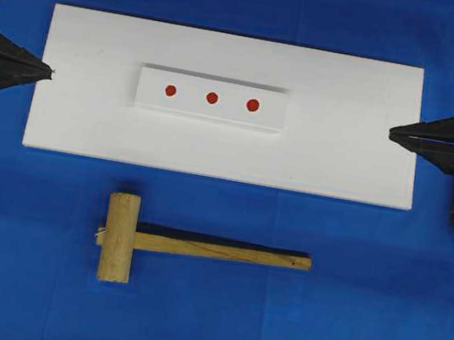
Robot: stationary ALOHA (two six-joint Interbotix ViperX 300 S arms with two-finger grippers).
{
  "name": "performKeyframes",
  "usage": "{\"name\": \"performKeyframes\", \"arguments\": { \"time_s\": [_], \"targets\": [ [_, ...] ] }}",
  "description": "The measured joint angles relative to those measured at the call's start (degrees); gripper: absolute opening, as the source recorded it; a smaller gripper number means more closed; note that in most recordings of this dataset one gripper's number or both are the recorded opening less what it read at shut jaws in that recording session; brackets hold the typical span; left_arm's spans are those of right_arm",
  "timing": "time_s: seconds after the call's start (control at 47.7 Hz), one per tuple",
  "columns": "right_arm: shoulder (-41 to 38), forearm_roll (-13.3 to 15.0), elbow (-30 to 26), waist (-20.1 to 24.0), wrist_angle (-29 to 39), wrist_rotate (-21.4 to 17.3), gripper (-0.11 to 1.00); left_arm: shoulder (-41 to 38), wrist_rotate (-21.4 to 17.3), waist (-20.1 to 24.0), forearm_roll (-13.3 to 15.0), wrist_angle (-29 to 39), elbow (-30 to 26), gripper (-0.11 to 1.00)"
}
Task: Hit the mark with a hammer.
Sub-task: 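Move the right gripper down to the wooden mallet's handle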
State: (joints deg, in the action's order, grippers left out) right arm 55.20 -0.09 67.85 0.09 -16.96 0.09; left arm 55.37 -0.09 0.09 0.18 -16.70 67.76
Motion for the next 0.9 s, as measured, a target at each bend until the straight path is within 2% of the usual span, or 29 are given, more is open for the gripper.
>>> {"name": "performKeyframes", "arguments": {
  "time_s": [0.105,0.357,0.546,0.671,0.839,0.902],
  "targets": [
    [-1.14,-0.88,-0.53,1.58,0.26,-1.14,-0.06,-0.18,0.26,0.0,0.62,0.0,-0.09,0.0],
    [-11.69,-2.2,-5.63,9.76,0.18,-6.5,-0.06,-0.44,0.26,0.0,0.88,0.0,-0.09,0.0],
    [-21.71,-2.64,-9.49,11.69,-1.23,-9.4,0.02,-0.44,0.26,0.09,0.88,0.09,0.0,0.0],
    [-28.04,-3.96,-11.95,12.48,-2.64,-10.9,0.21,-0.44,0.35,0.0,0.88,0.0,0.0,0.0],
    [-36.12,-7.29,-15.38,14.15,-3.08,-11.16,0.67,-0.44,0.35,0.0,0.88,0.0,0.09,0.0],
    [-38.76,-8.61,-16.7,14.68,-3.34,-11.16,0.81,-0.44,0.35,0.0,0.88,0.09,0.18,0.0]
  ]
}}
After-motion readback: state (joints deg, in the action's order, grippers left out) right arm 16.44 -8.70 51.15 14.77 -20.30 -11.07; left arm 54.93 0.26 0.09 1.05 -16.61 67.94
